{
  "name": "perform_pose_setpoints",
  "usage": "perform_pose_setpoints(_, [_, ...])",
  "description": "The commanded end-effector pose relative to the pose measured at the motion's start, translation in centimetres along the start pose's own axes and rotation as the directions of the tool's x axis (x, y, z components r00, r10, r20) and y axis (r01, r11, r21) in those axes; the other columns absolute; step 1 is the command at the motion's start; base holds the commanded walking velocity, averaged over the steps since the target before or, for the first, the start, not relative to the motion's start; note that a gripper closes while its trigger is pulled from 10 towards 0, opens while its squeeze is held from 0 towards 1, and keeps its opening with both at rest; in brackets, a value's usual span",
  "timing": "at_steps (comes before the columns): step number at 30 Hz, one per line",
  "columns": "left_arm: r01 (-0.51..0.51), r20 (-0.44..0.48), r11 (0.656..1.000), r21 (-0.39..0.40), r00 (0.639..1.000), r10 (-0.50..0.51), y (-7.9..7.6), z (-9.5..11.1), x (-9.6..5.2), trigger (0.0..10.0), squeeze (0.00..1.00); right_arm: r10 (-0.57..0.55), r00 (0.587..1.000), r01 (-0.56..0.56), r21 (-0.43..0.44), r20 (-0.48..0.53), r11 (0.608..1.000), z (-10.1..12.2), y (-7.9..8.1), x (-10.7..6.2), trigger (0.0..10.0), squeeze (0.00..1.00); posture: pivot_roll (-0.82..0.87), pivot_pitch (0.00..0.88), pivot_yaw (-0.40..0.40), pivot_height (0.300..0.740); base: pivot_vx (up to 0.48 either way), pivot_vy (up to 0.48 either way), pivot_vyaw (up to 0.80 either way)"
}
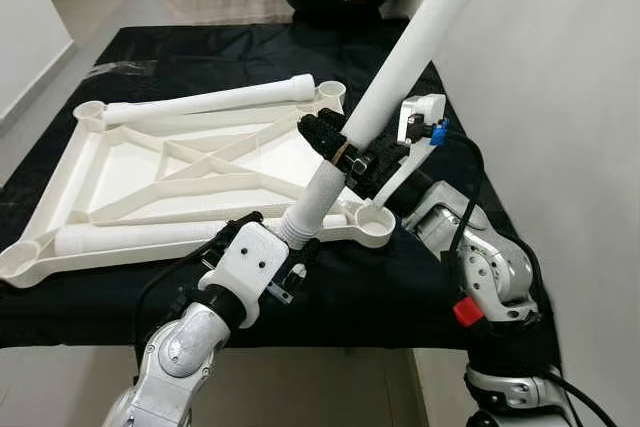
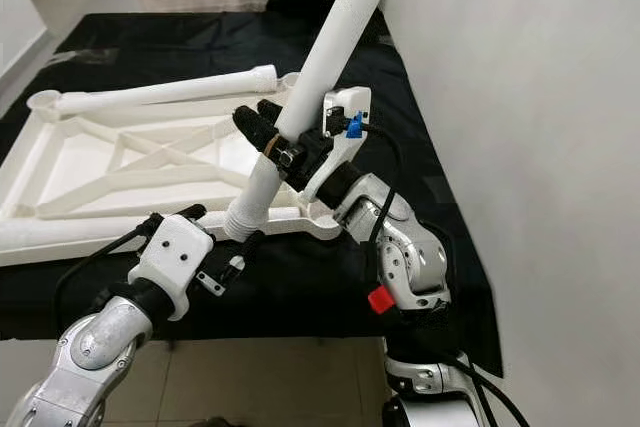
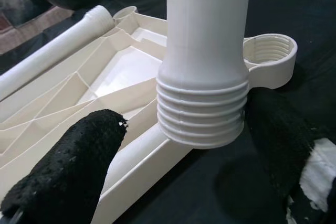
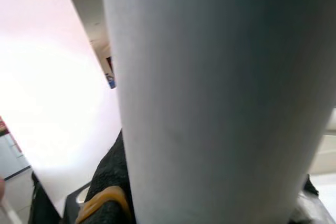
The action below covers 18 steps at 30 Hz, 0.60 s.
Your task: Building children table
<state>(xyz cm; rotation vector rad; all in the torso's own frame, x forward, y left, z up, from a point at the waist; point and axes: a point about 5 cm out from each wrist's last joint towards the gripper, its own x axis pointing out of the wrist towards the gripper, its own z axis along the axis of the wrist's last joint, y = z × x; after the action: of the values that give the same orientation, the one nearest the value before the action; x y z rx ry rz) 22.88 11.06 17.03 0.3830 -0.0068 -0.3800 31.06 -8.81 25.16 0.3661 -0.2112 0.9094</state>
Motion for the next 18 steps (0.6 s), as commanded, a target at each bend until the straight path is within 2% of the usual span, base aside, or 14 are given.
perform_pose_setpoints(1, [0.013,-0.036,1.000,0.013,0.999,-0.013,-0.2,-0.6,0.1,10.0,0.00,0.050,0.999,-0.050,0.004,-0.001,0.999,0.1,0.8,0.0,10.0,0.00,0.10,0.037,-0.005,0.740,0.000,0.000,0.00])
perform_pose_setpoints(9, [0.018,-0.047,0.999,0.028,0.999,-0.017,-0.1,-1.0,0.3,10.0,0.00,0.141,0.990,-0.140,0.022,-0.028,0.990,-0.2,2.1,-0.3,10.0,0.00,0.09,0.025,-0.001,0.740,0.000,0.000,0.00])
perform_pose_setpoints(18, [0.016,-0.049,0.999,0.032,0.999,-0.015,-0.1,-1.1,0.4,10.0,0.00,0.162,0.986,-0.160,0.038,-0.038,0.986,-0.4,2.6,-0.4,10.0,0.00,0.09,0.026,0.003,0.740,0.000,0.000,0.00])
